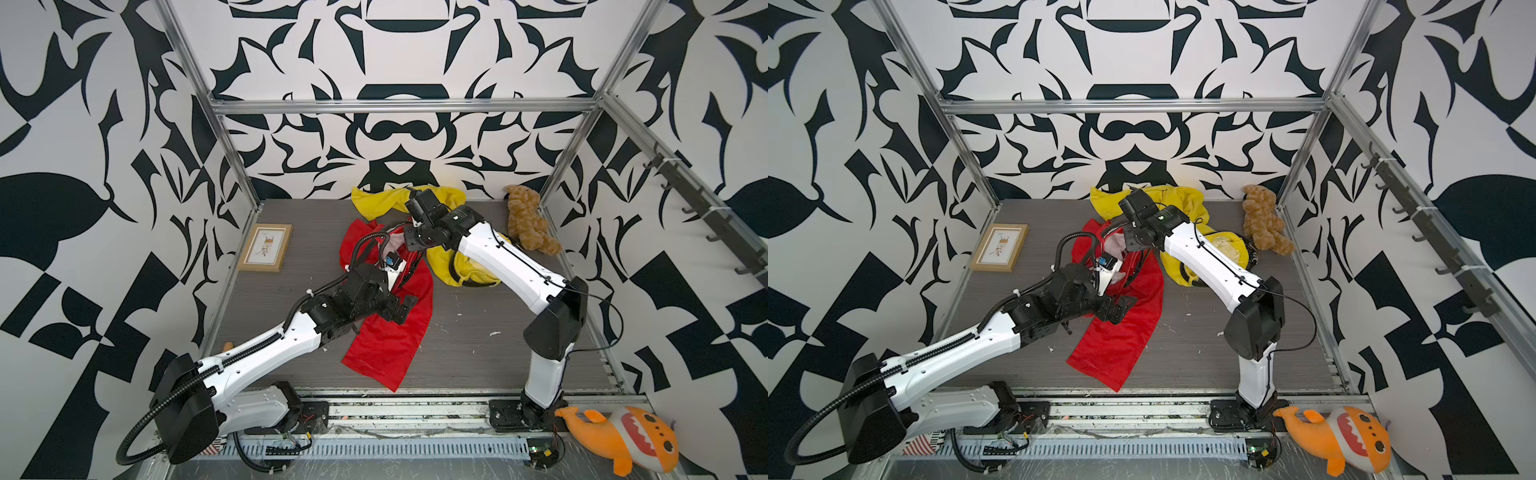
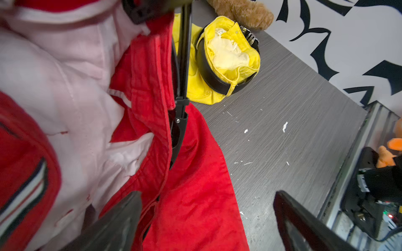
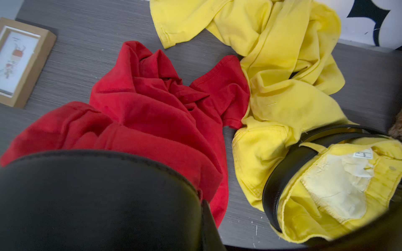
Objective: Remove the belt from the trousers
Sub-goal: Adjust the trousers at the center of the board.
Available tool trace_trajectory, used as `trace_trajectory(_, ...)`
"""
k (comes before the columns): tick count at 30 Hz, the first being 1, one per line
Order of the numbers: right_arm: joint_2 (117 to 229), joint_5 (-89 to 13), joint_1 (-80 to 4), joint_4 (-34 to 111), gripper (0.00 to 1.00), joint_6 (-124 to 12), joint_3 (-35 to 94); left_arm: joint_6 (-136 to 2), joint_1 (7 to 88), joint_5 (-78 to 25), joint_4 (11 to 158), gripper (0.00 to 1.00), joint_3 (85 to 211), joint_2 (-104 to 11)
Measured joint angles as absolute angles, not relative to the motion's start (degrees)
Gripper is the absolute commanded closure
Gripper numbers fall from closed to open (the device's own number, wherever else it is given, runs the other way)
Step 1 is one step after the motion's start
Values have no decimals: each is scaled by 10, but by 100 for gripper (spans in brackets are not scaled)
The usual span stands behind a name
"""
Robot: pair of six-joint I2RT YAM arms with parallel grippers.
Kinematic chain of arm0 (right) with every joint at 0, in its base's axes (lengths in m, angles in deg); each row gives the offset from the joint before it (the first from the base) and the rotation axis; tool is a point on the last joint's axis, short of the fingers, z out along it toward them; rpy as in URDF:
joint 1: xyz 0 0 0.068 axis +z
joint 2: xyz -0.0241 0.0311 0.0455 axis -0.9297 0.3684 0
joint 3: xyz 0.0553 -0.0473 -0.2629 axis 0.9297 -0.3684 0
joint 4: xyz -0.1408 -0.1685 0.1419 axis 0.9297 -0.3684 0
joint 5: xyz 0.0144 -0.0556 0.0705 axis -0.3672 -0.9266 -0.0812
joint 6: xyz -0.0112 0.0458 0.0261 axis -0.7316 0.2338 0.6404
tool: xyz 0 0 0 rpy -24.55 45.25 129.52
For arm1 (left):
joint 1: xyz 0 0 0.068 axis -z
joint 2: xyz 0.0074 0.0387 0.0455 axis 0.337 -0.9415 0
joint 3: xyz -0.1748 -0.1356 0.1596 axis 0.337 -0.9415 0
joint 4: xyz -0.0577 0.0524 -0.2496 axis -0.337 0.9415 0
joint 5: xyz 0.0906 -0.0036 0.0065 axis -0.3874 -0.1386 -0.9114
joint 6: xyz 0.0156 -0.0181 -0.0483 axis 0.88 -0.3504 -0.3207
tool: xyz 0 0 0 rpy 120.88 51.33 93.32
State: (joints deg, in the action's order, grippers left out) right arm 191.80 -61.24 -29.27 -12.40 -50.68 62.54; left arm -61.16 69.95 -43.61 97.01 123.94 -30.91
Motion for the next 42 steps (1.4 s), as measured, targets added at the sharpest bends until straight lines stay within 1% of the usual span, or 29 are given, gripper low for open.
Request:
trace_trajectory(7,1879,-583,-293,-129,100,-482,626,-588,698,-503,915,1,1218,-345)
trace_trajectory(10,1865,-576,-293,-130,100,-474,626,-576,692,-516,893,1,1216,-379)
trace_trajectory(11,1861,-574,-293,-131,100,-472,626,-573,688,-520,886,2,1216,-395)
trace_trajectory(12,1856,-573,-293,-131,100,-469,626,-569,683,-524,882,10,1216,-409)
trace_trajectory(13,1852,-572,-293,-131,100,-468,625,-569,679,-529,877,22,1215,-420)
trace_trajectory(15,1839,-568,-293,-130,100,-466,617,-564,667,-538,872,56,1215,-437)
trace_trajectory(16,1834,-567,-293,-130,100,-466,614,-563,662,-538,871,69,1215,-440)
trace_trajectory(18,1825,-569,-293,-129,100,-466,602,-556,654,-532,870,90,1215,-434)
trace_trajectory(19,1822,-572,-294,-129,100,-467,597,-552,651,-528,870,98,1215,-429)
trace_trajectory(20,1818,-574,-295,-129,100,-469,591,-547,646,-517,872,100,1215,-420)
trace_trajectory(23,1804,-568,-314,-131,100,-478,571,-521,627,-449,903,100,1222,-393)
trace_trajectory(25,1799,-555,-338,-140,78,-490,563,-510,613,-381,942,100,1250,-392)
trace_trajectory(26,1798,-547,-353,-145,65,-500,561,-505,606,-347,964,100,1270,-396)
trace_trajectory(27,1798,-542,-367,-148,54,-510,560,-502,597,-310,988,100,1292,-402)
trace_trajectory(28,1797,-539,-381,-148,47,-521,558,-500,590,-281,1009,100,1310,-409)
trace_trajectory(29,1795,-537,-391,-148,36,-534,556,-498,581,-249,1030,100,1329,-418)
trace_trajectory(30,1788,-537,-399,-146,30,-551,549,-498,571,-218,1051,100,1346,-428)
trace_trajectory(31,1780,-539,-405,-144,27,-561,540,-499,564,-195,1069,100,1358,-436)
trace_trajectory(32,1763,-539,-408,-138,21,-575,523,-501,555,-174,1084,100,1368,-441)
trace_trajectory(34,1721,-539,-409,-133,16,-588,485,-505,537,-145,1112,100,1383,-445)
trace_trajectory(36,1659,-534,-406,-125,7,-598,445,-511,514,-118,1143,100,1404,-445)
trace_trajectory(38,1597,-520,-405,-117,1,-598,414,-518,485,-90,1175,100,1435,-448)
trace_trajectory(42,1477,-480,-403,-108,1,-594,366,-528,431,-52,1241,100,1537,-473)
